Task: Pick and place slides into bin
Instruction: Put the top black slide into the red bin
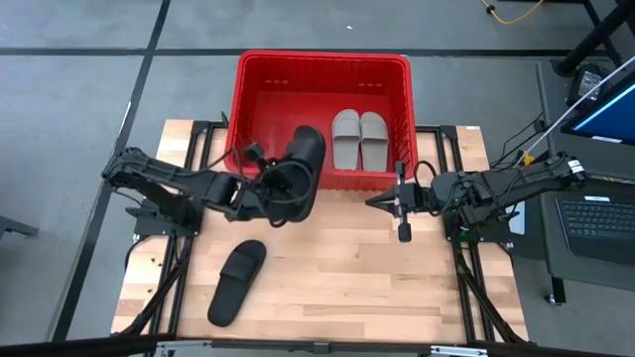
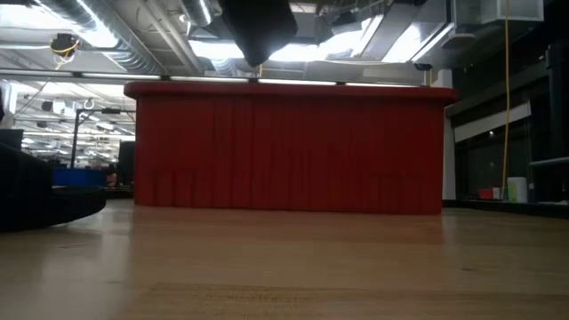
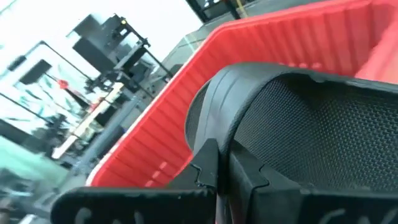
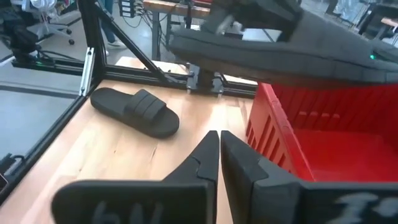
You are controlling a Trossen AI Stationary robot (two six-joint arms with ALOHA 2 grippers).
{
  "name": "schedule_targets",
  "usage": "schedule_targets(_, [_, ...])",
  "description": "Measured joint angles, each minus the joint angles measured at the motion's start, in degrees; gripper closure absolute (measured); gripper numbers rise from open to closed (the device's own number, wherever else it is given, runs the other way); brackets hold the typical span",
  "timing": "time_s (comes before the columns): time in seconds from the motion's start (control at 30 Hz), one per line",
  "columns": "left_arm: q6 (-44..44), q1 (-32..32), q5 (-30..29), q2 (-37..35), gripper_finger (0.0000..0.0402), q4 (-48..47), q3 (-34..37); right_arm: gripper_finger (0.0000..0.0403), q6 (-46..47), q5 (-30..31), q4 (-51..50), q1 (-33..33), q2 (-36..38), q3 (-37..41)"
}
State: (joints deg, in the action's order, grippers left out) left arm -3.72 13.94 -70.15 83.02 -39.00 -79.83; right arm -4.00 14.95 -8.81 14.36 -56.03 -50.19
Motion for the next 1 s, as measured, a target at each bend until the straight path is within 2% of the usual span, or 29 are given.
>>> schedule_targets(0.27, [12.41, -7.87, 1.81, 0.0, 0.0396, 4.04, 0.0, 0.0382, -5.14, -0.03, 4.33, -2.35, -0.15, 0.0])
schedule_targets(0.57, [24.65, -20.42, 14.69, 0.0, 0.0396, 8.48, 0.0, 0.0385, -6.68, -0.01, 5.91, -10.68, -0.15, 0.0])
schedule_targets(0.8, [32.16, -28.43, 18.26, 0.0, 0.0396, 9.76, 0.0, 0.0398, -8.47, -0.03, 7.79, -16.19, -0.15, 0.0])
schedule_targets(1.0, [38.55, -33.36, 20.56, 0.0, 0.0396, 12.65, 0.02, 0.0387, -8.49, -0.06, 7.75, -18.18, -0.15, 0.0])
